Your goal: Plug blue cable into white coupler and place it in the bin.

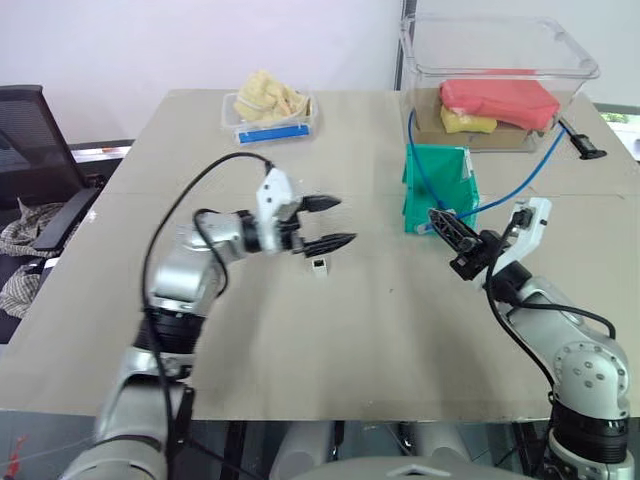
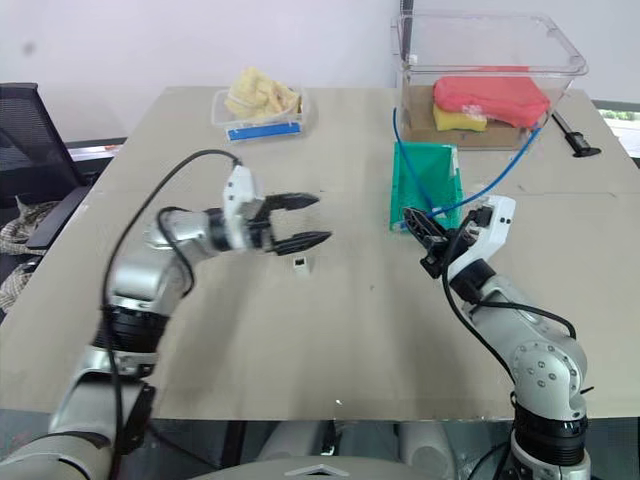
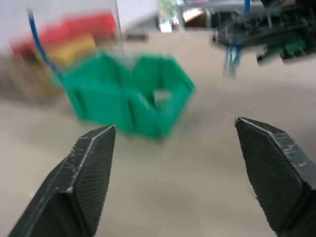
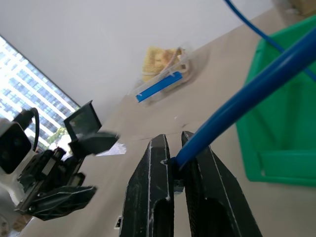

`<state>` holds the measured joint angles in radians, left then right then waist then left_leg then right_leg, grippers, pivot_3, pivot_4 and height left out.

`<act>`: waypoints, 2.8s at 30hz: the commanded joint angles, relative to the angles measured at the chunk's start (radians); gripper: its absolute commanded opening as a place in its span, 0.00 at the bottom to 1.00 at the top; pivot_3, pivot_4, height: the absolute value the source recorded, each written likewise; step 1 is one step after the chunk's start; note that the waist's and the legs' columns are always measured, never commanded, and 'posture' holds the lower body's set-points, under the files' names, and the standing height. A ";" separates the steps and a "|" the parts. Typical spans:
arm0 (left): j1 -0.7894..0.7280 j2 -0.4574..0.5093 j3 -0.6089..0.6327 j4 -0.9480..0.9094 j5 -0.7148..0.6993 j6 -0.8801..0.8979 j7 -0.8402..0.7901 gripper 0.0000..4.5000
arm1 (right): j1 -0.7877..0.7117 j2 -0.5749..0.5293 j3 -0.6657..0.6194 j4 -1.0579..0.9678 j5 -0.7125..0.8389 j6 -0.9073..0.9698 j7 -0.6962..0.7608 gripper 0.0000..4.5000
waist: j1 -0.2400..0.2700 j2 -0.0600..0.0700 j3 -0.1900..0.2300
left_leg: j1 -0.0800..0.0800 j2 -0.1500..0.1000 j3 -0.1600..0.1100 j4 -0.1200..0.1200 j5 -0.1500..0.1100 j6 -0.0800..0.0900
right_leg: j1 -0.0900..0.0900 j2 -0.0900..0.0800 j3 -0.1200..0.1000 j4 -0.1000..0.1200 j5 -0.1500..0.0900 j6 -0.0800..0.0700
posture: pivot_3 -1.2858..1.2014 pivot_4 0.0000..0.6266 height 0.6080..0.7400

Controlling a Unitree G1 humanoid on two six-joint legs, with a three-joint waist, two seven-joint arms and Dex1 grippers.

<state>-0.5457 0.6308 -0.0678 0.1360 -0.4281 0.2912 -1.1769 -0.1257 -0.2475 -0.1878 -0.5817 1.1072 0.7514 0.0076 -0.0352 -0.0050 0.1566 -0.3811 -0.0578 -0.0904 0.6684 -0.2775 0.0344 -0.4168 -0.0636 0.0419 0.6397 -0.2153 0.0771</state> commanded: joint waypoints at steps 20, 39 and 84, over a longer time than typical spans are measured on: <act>0.050 -0.049 -0.083 0.261 0.237 -0.351 -0.053 0.60 | 0.069 -0.015 0.022 -0.095 -0.003 -0.057 -0.022 0.00 | 0.003 0.000 0.000 | 0.000 0.001 0.000 -0.001 0.000 0.000 | 0.000 -0.001 0.000 -0.001 0.000 0.000 | 0.52 0.24 1.00; -0.114 -0.318 -0.281 0.237 0.311 -0.299 -0.083 0.09 | -0.030 -0.372 0.134 -0.023 -0.272 -0.042 0.323 0.00 | 0.021 -0.001 0.000 | -0.001 -0.001 0.000 0.001 0.000 0.000 | 0.001 -0.001 -0.001 -0.001 0.000 0.000 | 0.52 0.24 1.00; -0.235 -0.472 -0.328 0.527 0.473 -0.424 -0.005 0.09 | -0.346 -0.513 0.484 0.429 -0.781 -0.109 1.008 0.00 | 0.023 -0.004 -0.001 | 0.001 -0.001 -0.001 0.001 0.000 0.000 | 0.003 -0.002 -0.002 -0.003 0.000 0.000 | 0.52 0.24 1.00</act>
<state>-0.7878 0.1645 -0.3914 0.6949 0.0458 -0.1340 -1.1727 -0.4863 -0.7430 0.2576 -0.2026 0.3608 0.6072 0.9953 -0.0121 -0.0086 0.1559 -0.3805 -0.0589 -0.0912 0.6695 -0.2776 0.0346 -0.4134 -0.0655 0.0403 0.6366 -0.2150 0.0775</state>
